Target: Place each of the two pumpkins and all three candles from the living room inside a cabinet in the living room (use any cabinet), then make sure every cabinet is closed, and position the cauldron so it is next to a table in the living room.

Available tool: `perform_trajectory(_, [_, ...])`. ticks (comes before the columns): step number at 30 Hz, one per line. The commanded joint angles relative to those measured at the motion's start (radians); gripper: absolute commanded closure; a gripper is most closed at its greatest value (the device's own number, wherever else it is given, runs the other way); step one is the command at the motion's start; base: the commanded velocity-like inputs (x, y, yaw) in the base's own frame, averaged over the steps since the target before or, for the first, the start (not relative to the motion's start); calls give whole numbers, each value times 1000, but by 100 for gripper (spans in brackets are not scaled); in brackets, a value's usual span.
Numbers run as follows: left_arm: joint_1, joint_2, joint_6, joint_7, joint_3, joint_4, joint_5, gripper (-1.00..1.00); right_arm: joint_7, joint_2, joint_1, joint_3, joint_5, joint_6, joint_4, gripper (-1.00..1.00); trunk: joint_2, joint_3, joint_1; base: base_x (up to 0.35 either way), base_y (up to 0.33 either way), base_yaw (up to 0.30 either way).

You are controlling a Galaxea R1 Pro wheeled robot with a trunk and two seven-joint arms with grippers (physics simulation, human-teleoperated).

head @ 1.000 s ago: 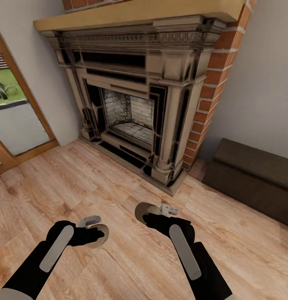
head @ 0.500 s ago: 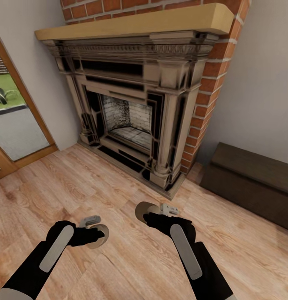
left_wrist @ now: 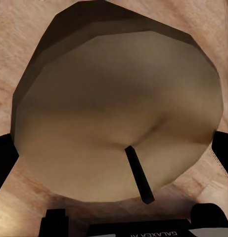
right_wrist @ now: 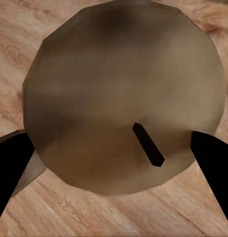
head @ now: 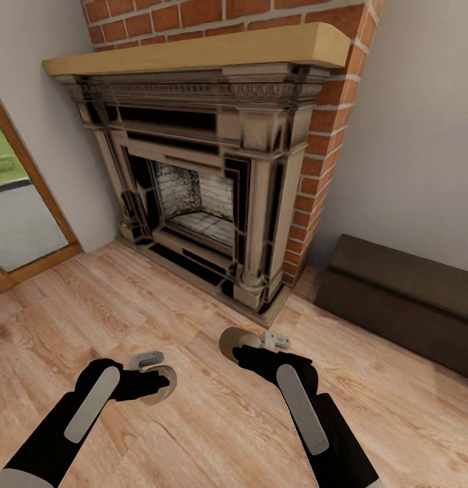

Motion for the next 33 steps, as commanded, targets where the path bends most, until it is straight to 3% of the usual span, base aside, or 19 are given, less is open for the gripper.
perform_trajectory(1, [0,0,0,0,0,0,1,100,0,0,0,1,0,-8,0,100,0,2,0,-5,-253,-143])
perform_trajectory(11, [0,0,0,0,0,0,1,100,2,-1,4,0,0,-46,0,100,0,7,0,-96,-126,-90])
perform_trajectory(33, [0,0,0,1,-2,0,-1,100,2,-2,4,0,-1,-45,2,100,0,7,0,-142,-1,-280])
